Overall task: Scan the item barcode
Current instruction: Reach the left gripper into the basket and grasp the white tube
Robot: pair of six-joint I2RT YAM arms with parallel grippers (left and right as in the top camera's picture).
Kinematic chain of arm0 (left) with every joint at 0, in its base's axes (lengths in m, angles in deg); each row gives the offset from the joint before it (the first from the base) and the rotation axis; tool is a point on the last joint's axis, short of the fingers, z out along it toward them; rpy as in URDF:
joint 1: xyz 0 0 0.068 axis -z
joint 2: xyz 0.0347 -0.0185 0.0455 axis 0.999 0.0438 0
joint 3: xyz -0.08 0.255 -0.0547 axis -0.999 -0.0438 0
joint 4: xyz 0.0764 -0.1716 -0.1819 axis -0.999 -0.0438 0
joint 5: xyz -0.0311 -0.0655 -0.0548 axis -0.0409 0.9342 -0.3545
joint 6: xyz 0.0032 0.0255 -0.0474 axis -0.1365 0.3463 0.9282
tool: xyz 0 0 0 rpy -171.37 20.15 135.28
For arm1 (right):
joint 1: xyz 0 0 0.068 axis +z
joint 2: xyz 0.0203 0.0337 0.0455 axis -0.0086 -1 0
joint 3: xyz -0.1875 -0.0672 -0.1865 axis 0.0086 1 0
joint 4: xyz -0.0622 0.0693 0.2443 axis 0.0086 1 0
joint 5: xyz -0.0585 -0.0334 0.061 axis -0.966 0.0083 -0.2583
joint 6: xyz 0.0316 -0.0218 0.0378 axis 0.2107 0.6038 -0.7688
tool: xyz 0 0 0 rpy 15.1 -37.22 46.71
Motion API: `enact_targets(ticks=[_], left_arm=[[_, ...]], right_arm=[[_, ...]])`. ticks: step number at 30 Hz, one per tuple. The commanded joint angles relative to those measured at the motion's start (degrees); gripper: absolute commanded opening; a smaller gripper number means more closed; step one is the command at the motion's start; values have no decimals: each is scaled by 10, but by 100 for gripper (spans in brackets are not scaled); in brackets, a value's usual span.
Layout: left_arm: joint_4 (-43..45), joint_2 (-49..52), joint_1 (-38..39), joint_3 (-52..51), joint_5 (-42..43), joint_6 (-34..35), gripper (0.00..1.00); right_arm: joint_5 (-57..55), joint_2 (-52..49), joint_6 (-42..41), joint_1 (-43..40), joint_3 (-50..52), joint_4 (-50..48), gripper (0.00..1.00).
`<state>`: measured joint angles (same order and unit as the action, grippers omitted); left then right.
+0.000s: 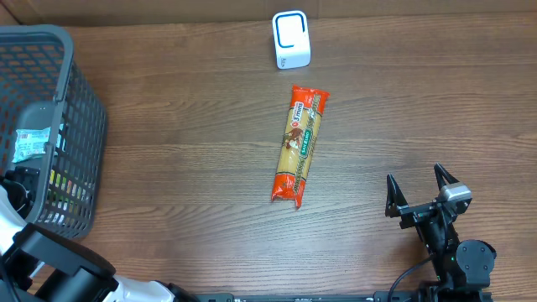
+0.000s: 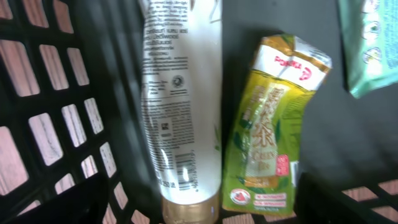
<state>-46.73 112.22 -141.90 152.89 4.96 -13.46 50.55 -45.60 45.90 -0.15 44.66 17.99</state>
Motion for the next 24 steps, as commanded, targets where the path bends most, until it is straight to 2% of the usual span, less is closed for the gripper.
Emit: enact_targets(ticks=[1, 10, 18, 20, 21, 23, 24], left_arm=[[1, 17, -5, -5, -31, 18, 84], [13, 88, -8, -9, -31, 18, 79], [39, 150, -8, -9, -44, 18, 63], [43, 158, -8, -9, -44, 18, 53], [46, 162, -7, -9, -44, 18, 46], [51, 162, -7, -9, -44, 18, 27], [53, 162, -7, -9, -43, 18, 13]], right_arm=[[-2, 5, -1, 3, 6, -3, 100], [-2, 5, -1, 3, 6, -3, 100], [-2, 5, -1, 3, 6, -3, 100], [-2, 5, -1, 3, 6, -3, 100], [-2, 5, -1, 3, 6, -3, 100], [-2, 5, -1, 3, 6, -3, 100], [-2, 5, -1, 3, 6, -3, 100]])
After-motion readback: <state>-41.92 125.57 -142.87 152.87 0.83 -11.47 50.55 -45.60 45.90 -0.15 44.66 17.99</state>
